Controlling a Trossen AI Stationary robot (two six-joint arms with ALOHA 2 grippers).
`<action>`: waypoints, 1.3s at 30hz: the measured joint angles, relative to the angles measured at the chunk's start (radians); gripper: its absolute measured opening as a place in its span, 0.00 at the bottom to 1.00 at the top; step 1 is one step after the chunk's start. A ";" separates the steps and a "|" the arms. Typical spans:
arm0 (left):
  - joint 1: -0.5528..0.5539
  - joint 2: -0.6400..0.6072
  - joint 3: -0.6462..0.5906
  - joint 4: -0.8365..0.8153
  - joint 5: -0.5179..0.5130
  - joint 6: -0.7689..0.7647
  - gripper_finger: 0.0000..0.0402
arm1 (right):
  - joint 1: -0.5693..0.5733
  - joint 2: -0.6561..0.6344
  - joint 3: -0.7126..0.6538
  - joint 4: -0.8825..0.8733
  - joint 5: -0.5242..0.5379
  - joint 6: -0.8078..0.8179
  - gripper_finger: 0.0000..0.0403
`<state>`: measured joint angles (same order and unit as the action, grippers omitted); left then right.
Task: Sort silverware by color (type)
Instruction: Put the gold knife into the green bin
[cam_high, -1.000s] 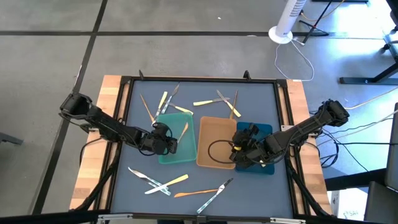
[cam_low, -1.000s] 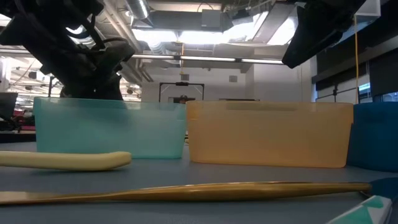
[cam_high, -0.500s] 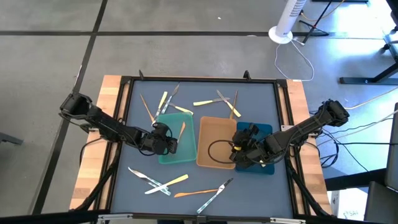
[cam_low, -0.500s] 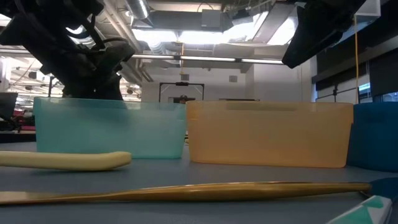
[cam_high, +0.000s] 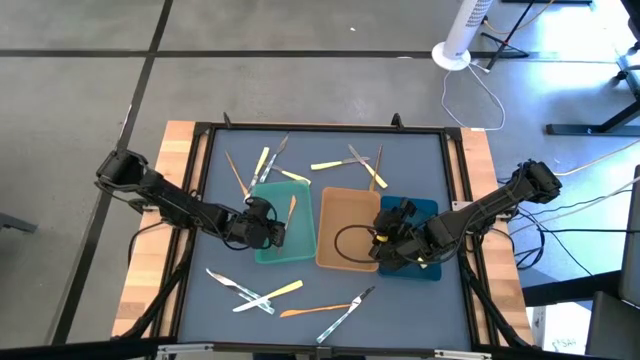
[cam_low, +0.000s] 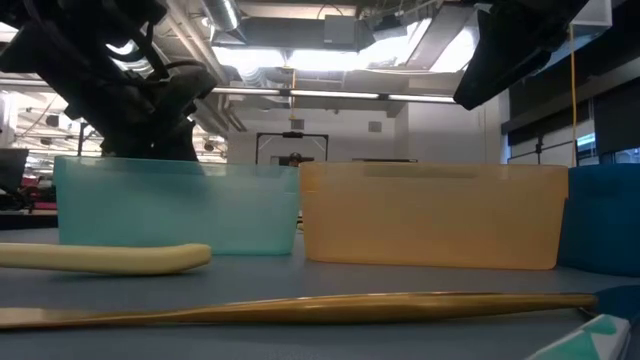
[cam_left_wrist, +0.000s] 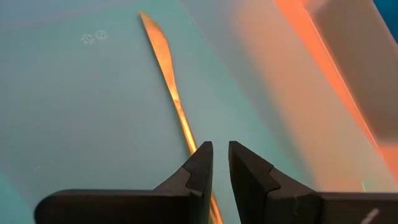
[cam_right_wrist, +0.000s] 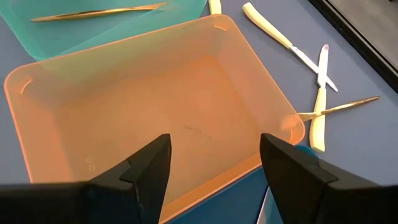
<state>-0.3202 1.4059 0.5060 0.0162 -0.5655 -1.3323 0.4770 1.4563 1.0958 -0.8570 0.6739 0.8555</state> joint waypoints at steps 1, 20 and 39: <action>0.000 -0.001 0.000 0.000 0.000 0.000 0.11 | 0.000 0.000 0.000 0.000 0.000 0.000 0.58; -0.001 -0.171 0.002 0.009 0.002 0.171 0.11 | 0.000 -0.018 0.002 -0.009 -0.010 -0.056 0.58; 0.088 -0.374 0.001 0.022 -0.019 0.630 0.11 | -0.418 -0.122 0.004 -0.004 -0.309 -0.710 0.58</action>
<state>-0.2321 1.0324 0.5068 0.0383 -0.5843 -0.7026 0.0589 1.3346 1.0996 -0.8608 0.3653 0.1451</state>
